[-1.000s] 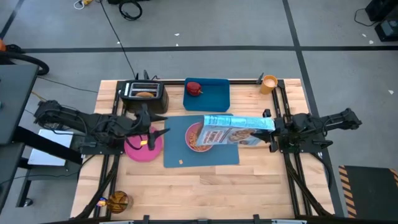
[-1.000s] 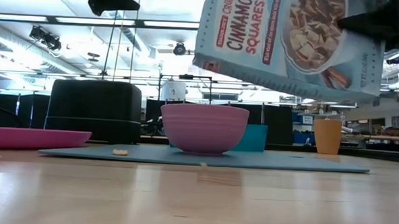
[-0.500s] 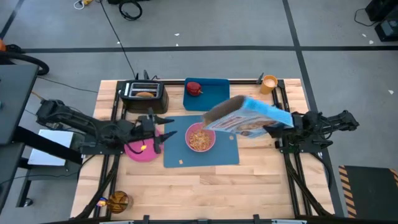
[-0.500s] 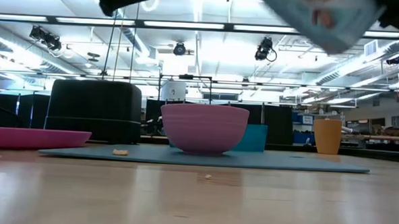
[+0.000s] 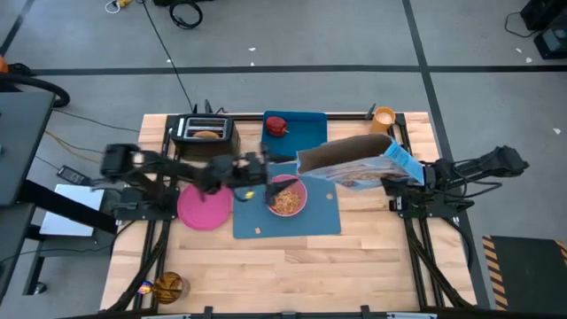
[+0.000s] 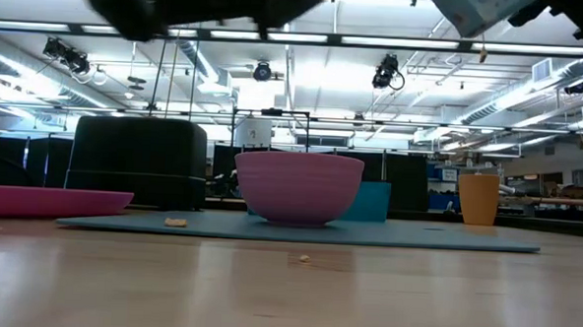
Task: Arrange a breakfast setting
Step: Pour the cereal from the cereal box into the pink bowl
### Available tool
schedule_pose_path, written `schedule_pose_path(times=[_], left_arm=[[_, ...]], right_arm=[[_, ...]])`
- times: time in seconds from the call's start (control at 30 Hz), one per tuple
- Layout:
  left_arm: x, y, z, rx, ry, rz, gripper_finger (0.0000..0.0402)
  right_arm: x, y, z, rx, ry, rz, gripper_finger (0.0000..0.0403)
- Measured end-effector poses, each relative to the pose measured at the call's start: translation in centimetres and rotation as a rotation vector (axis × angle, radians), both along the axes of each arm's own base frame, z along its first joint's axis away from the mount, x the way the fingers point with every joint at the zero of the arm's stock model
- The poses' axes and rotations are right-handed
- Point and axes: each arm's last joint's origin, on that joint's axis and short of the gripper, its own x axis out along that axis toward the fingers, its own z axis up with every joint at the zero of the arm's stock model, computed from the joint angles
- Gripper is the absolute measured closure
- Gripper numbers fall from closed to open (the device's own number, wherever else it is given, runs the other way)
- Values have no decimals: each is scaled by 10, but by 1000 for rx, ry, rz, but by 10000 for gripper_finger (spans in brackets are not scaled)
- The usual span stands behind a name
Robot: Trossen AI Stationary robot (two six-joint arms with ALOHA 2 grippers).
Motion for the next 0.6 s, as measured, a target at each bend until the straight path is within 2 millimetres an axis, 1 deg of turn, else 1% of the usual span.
schedule_pose_path(times=[0.07,0.13,0.2,0.27,0.43,0.5,0.6], left_arm=[[25,3,6,-4,-27,-36,102],[45,4,14,14,-61,-88,102],[60,4,19,25,-83,-116,102],[71,5,22,27,-98,-121,102],[83,9,34,31,-148,-110,102],[85,9,39,32,-164,-109,102],[85,9,47,31,-194,-110,108]], right_arm=[[4,-1,0,-3,-8,-20,252],[7,-2,-1,-3,-18,-38,252],[10,-4,-1,0,-36,-38,252],[10,-4,0,-8,-55,-20,252],[14,-5,-1,-8,-47,-15,252],[16,-5,-2,-7,-33,-22,252],[20,-5,2,-5,-25,-25,252]])
